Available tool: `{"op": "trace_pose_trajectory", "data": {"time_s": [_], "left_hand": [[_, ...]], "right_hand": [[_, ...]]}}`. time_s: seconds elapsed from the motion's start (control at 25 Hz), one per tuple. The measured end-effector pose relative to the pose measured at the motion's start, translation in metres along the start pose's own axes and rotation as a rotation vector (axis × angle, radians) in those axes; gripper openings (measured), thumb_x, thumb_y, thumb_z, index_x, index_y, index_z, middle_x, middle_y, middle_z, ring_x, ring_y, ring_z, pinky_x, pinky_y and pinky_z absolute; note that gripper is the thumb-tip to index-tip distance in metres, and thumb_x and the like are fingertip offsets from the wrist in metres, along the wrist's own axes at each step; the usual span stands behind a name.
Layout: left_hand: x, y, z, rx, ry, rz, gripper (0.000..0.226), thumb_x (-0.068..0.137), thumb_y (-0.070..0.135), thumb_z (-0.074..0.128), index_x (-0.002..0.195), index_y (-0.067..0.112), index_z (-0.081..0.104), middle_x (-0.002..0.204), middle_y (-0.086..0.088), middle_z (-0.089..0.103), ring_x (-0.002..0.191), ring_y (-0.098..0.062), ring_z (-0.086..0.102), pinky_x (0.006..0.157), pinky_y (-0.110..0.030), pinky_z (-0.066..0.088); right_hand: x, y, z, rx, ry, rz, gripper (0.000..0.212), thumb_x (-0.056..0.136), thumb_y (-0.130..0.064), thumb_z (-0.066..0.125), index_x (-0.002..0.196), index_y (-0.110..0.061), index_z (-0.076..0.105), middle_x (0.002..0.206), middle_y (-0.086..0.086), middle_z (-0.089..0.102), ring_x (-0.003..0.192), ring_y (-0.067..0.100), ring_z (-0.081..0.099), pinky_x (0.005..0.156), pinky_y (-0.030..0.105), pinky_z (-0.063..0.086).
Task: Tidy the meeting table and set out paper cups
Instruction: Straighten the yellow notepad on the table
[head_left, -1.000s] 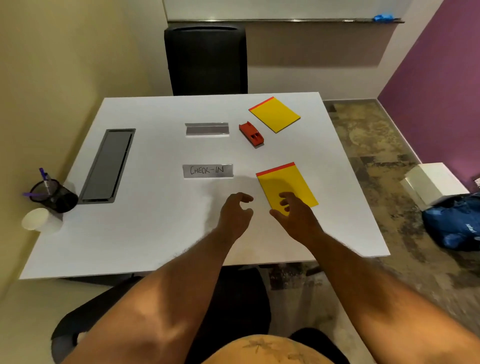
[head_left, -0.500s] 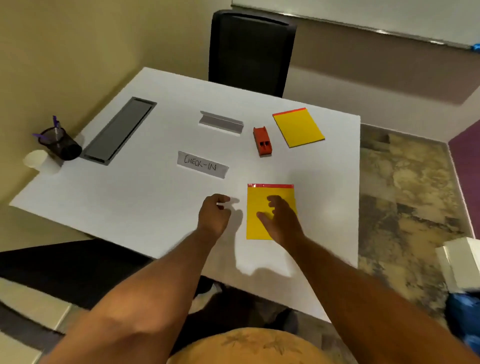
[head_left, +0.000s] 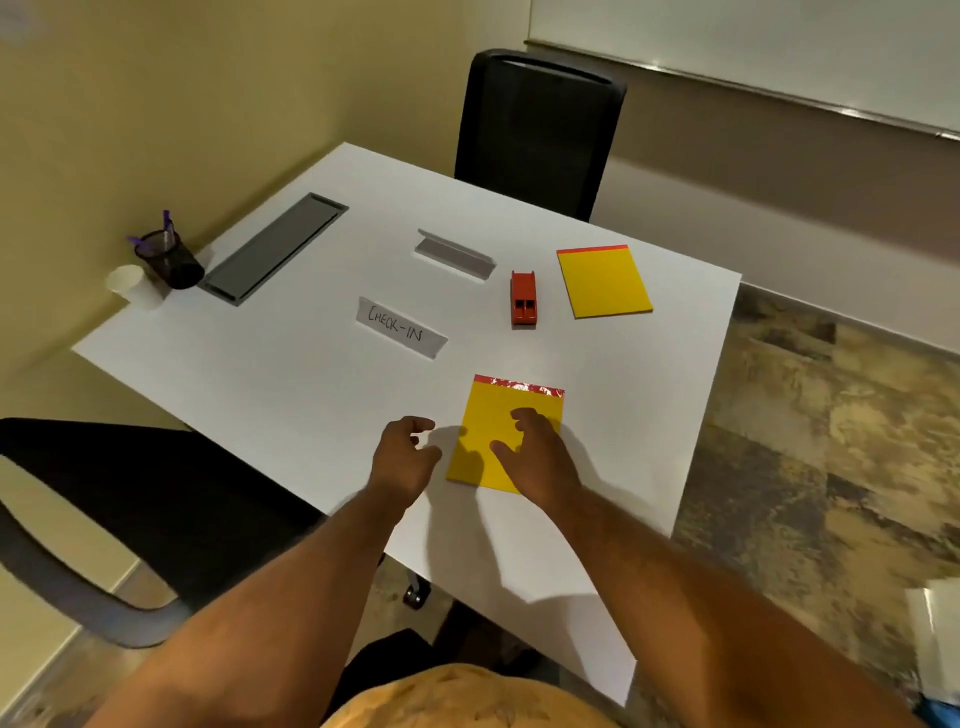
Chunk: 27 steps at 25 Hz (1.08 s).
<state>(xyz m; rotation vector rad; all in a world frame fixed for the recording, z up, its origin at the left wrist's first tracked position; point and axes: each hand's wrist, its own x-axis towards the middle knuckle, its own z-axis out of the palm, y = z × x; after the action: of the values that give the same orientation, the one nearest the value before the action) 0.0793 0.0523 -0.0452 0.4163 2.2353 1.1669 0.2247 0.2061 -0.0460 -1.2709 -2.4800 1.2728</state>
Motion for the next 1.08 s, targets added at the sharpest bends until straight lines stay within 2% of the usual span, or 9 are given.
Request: {"op": "trace_pose_trajectory", "data": {"time_s": [0.16,0.28,0.44,0.56,0.76,0.88,1.0,1.08], "left_hand": [[0.011,-0.001,-0.002,0.104,-0.038,0.021,0.036,0.090,0.012,0.069,0.124,0.022,0.065,0.128,0.003,0.057,0.114,-0.016,0.058,0.094,-0.033,0.048],[0.023,-0.001,-0.003,0.114,-0.055,0.006,0.036,0.089,0.011,0.069,0.124,0.019,0.065,0.124,0.003,0.058,0.112,-0.018,0.059,0.094,-0.034,0.050],[0.041,-0.001,-0.001,0.075,-0.124,-0.040,0.036,0.089,0.010,0.068,0.125,0.016,0.064,0.125,-0.004,0.064,0.115,-0.025,0.062,0.098,-0.042,0.053],[0.056,0.002,0.000,0.073,-0.158,-0.043,0.037,0.091,0.008,0.068,0.127,0.013,0.063,0.129,-0.006,0.064,0.119,-0.026,0.061,0.102,-0.046,0.053],[0.086,0.014,0.009,0.052,-0.188,-0.040,0.035,0.093,0.008,0.068,0.128,0.012,0.063,0.129,-0.005,0.065,0.117,-0.024,0.061,0.102,-0.044,0.053],[0.093,0.021,0.020,0.045,-0.167,-0.011,0.026,0.093,0.011,0.068,0.119,0.014,0.067,0.119,-0.003,0.068,0.107,-0.022,0.064,0.094,-0.039,0.055],[0.086,0.025,0.034,0.089,-0.065,0.044,0.009,0.094,0.018,0.065,0.101,0.022,0.067,0.099,0.004,0.070,0.091,-0.017,0.065,0.079,-0.026,0.047],[0.080,0.030,0.044,0.072,0.001,0.025,0.004,0.093,0.021,0.063,0.093,0.024,0.066,0.086,0.006,0.070,0.082,-0.016,0.066,0.070,-0.027,0.047]], "right_hand": [[0.012,0.001,-0.002,0.022,-0.015,0.036,0.059,0.095,-0.040,0.074,0.146,-0.019,0.050,0.144,0.008,0.059,0.126,0.029,0.062,0.104,0.044,0.053],[0.020,0.003,0.000,0.013,-0.016,0.057,0.058,0.096,-0.040,0.073,0.145,-0.019,0.050,0.143,0.008,0.059,0.126,0.029,0.061,0.102,0.040,0.052],[0.029,-0.001,0.004,0.004,-0.021,0.090,0.057,0.096,-0.040,0.072,0.145,-0.020,0.050,0.143,0.007,0.059,0.120,0.026,0.063,0.089,0.028,0.044],[0.035,-0.007,0.005,0.008,-0.017,0.110,0.056,0.096,-0.041,0.072,0.143,-0.021,0.051,0.141,0.005,0.059,0.118,0.024,0.063,0.087,0.026,0.043],[0.052,-0.013,-0.005,-0.028,0.011,0.135,0.058,0.095,-0.048,0.070,0.144,-0.024,0.050,0.142,0.001,0.060,0.121,0.021,0.063,0.089,0.027,0.046],[0.060,-0.009,-0.018,-0.045,0.023,0.159,0.061,0.095,-0.050,0.070,0.146,-0.024,0.049,0.143,0.000,0.060,0.124,0.022,0.063,0.097,0.032,0.052],[0.064,0.002,-0.036,-0.094,0.034,0.138,0.061,0.095,-0.047,0.071,0.146,-0.023,0.049,0.143,0.001,0.059,0.126,0.023,0.061,0.102,0.038,0.055],[0.071,0.010,-0.049,-0.114,0.042,0.109,0.061,0.096,-0.047,0.070,0.147,-0.023,0.049,0.144,0.002,0.058,0.128,0.024,0.061,0.104,0.038,0.055]]}}
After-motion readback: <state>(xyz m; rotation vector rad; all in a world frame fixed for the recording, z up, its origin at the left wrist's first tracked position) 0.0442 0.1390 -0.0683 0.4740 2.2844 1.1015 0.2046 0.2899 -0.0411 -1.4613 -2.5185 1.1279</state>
